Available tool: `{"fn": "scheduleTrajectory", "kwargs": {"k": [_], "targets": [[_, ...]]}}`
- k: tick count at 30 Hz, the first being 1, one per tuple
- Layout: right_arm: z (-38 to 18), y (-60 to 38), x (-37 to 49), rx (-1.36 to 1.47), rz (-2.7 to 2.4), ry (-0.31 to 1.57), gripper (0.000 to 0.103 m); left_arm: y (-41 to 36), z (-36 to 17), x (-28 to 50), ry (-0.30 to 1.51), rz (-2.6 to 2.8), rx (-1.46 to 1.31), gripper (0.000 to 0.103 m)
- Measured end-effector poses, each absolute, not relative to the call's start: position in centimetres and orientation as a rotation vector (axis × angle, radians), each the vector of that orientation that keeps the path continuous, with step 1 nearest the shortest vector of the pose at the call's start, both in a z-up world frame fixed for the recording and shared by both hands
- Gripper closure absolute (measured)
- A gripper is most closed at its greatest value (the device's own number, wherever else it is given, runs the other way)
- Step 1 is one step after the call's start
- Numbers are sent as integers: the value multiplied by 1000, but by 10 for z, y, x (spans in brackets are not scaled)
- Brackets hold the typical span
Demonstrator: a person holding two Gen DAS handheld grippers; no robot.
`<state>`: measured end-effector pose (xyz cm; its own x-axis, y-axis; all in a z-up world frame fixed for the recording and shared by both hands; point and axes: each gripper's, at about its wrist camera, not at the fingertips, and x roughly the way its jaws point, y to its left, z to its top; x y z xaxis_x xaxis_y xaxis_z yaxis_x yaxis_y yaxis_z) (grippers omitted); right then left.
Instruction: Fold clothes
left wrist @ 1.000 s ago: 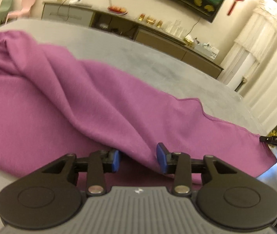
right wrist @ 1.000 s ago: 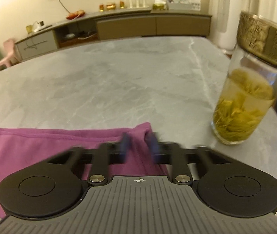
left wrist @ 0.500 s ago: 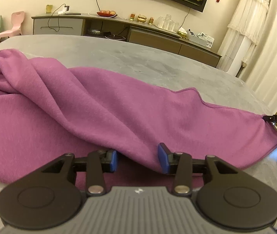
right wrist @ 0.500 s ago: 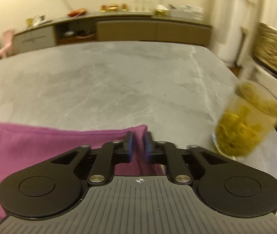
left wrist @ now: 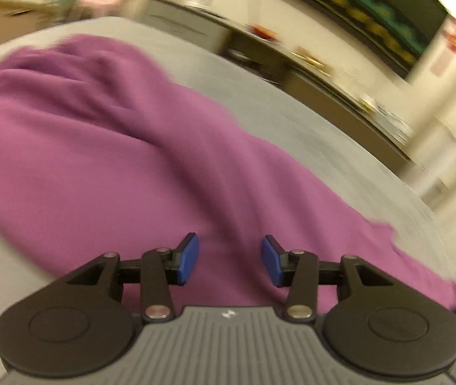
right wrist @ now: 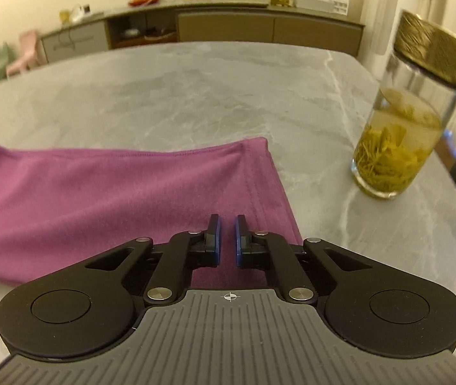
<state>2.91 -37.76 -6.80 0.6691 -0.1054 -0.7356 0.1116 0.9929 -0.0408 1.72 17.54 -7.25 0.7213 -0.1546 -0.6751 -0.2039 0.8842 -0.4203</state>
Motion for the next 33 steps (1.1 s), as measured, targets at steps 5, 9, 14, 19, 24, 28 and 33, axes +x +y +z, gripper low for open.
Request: {"fn": "scheduleTrajectory", "kwargs": {"k": [5,9,14,19,24,28,33], "targets": [[-66,-376,32,-5,-160,849,101,276,-66,38,813,263,-570,55],[-65,-377,43,-8,-209,877,93,371,-66,51,780,465,-694,62],[-64,-373,54,4,-295,926,90,435,-55,61,709,711,-851,52],[-22,-306,67,-41,-422,846,85,413,-49,87,638,373,-897,51],[15,-128,119,-25,22,767,67,390,-49,106,634,107,-839,43],[15,43,189,77,435,790,52,397,-68,107,667,48,-911,41],[-25,215,285,134,649,939,39,415,-81,109,669,21,-999,38]]}}
